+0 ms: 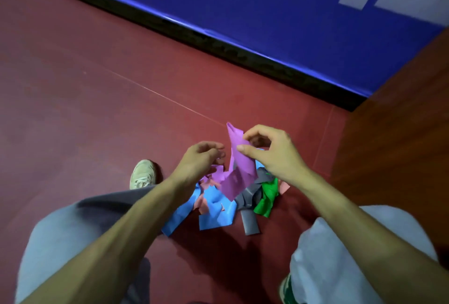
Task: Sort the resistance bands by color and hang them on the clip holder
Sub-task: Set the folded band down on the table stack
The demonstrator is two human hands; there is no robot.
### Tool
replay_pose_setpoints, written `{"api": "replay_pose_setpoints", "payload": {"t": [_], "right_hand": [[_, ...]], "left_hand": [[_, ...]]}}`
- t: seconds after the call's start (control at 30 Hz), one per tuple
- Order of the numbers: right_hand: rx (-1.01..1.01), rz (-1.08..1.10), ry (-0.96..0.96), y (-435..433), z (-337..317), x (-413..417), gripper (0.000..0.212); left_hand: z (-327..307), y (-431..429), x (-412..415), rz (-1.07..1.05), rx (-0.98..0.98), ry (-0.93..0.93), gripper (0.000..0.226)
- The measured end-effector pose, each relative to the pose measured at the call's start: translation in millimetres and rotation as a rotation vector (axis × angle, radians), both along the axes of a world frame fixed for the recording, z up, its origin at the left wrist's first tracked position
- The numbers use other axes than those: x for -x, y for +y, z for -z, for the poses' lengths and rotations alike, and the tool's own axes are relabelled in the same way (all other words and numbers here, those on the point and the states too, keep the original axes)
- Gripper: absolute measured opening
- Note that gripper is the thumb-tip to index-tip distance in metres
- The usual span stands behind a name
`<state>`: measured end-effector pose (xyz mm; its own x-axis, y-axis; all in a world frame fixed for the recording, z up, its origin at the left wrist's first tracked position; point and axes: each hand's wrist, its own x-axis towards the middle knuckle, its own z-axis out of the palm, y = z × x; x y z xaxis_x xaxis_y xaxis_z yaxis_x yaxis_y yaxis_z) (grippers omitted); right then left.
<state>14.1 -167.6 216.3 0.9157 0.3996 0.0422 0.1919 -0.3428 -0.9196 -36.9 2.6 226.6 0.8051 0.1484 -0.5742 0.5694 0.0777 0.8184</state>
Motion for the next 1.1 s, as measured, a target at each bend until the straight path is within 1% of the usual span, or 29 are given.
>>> {"api": "replay_pose_setpoints", "payload": {"t": [0.03,0.1,0.2,0.27,0.33,0.4,0.47,0.53,0.63,0.7,0.8,0.93,0.97,1.07,1.1], "right_hand": [[-0.055,0.028,0.008,-3,-3,1,0.026],[-0.098,0.046,-0.002,-4,-9,0,0.020],[-0.161,0.050,0.003,-4,-17,-10,0.016],[-0.160,0.104,-0.002,-7,-16,-17,0.017],[-0.118,0.154,-0.003,-10,-9,-22,0.018],[-0.104,0.204,-0.002,-11,-6,-28,0.019],[-0.109,0.250,0.004,-12,-5,-33,0.020],[-0.115,0.275,0.013,-13,-4,-36,0.021],[-0.088,0.257,0.040,-15,2,-37,0.024],[-0.055,0.228,0.045,-17,6,-37,0.027],[-0.057,0.171,0.104,-16,5,-35,0.028],[-0.003,0.075,0.169,-10,3,-32,0.041],[0.003,0.042,0.186,-8,3,-31,0.041],[-0.030,-0.055,0.215,-3,5,-28,0.027],[-0.040,-0.071,0.209,-2,5,-27,0.028]], "left_hand": [[-3,-6,0,-0.024,0.034,0.017,0.016],[-9,-18,-6,-0.012,0.109,0.059,0.020],[-16,-25,-19,-0.019,0.254,0.154,0.017],[-18,-25,-29,-0.014,0.303,0.211,0.021],[-18,-24,-33,0.012,0.342,0.239,0.023],[-21,-27,-39,-0.008,0.368,0.200,0.017],[-21,-34,-46,-0.096,0.346,0.108,0.012],[-20,-40,-50,-0.205,0.237,-0.011,0.015],[-23,-45,-55,-0.254,0.115,-0.126,0.020],[-25,-46,-57,-0.249,0.081,-0.152,0.021],[-29,-43,-58,-0.258,0.077,-0.182,0.023],[-35,-34,-59,-0.317,0.108,-0.211,0.023],[-36,-31,-60,-0.340,0.112,-0.218,0.023],[-41,-23,-62,-0.422,0.128,-0.240,0.028],[-41,-19,-63,-0.446,0.139,-0.243,0.029]]}}
